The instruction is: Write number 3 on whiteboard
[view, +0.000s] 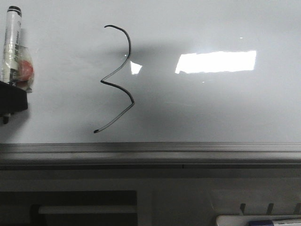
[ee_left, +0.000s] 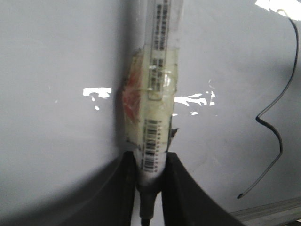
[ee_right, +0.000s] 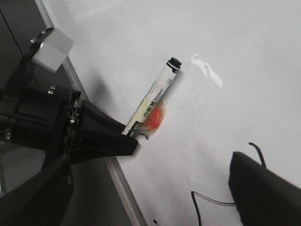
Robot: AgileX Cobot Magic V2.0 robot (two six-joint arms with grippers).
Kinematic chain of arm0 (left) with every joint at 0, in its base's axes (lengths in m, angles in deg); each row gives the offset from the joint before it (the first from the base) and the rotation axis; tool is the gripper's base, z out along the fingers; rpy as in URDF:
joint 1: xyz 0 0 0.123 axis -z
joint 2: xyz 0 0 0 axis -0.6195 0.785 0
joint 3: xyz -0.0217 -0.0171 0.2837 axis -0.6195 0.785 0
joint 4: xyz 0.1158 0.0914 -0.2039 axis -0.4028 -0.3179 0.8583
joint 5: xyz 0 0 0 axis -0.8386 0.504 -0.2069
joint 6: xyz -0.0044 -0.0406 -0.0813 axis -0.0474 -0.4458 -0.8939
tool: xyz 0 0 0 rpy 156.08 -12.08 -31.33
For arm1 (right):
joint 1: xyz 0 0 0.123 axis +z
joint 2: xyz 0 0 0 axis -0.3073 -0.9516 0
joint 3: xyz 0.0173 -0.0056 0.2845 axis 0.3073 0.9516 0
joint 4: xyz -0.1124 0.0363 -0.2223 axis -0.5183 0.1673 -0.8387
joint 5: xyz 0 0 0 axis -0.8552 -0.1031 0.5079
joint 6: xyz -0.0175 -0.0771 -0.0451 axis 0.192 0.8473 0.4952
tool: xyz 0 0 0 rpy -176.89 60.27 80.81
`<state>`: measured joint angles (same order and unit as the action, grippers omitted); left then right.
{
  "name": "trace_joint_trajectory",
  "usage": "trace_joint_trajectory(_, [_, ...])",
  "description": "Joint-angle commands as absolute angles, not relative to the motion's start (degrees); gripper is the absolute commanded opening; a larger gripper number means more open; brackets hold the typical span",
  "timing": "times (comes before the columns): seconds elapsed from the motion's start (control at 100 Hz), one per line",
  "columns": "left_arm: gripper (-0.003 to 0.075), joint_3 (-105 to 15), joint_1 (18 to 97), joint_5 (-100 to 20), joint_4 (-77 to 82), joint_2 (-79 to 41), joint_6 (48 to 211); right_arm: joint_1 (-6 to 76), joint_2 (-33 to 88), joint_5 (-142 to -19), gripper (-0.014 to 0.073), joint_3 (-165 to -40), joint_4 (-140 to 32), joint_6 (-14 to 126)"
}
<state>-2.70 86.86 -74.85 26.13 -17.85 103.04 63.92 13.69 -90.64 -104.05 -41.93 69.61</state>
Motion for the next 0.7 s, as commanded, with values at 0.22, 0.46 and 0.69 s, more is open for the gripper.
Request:
trace_joint_trajectory(0.22, [-0.0020, -5.34, 87.26, -75.99, 25.91, -17.00, 102.66, 63.80, 15.51, -88.85, 0.0597, -105.90, -41.58, 69.87])
trace_joint_trajectory(0.46, [-0.0012, -5.34, 87.26, -75.99, 25.91, -17.00, 102.66, 63.80, 15.51, -89.47, 0.0597, -105.90, -41.58, 69.87])
trace_joint_trajectory(0.69, [0.0325, -5.34, 87.26, -76.47, 25.64, -17.00, 102.66, 63.80, 15.51, -89.35, 0.0597, -105.90, -41.58, 69.87])
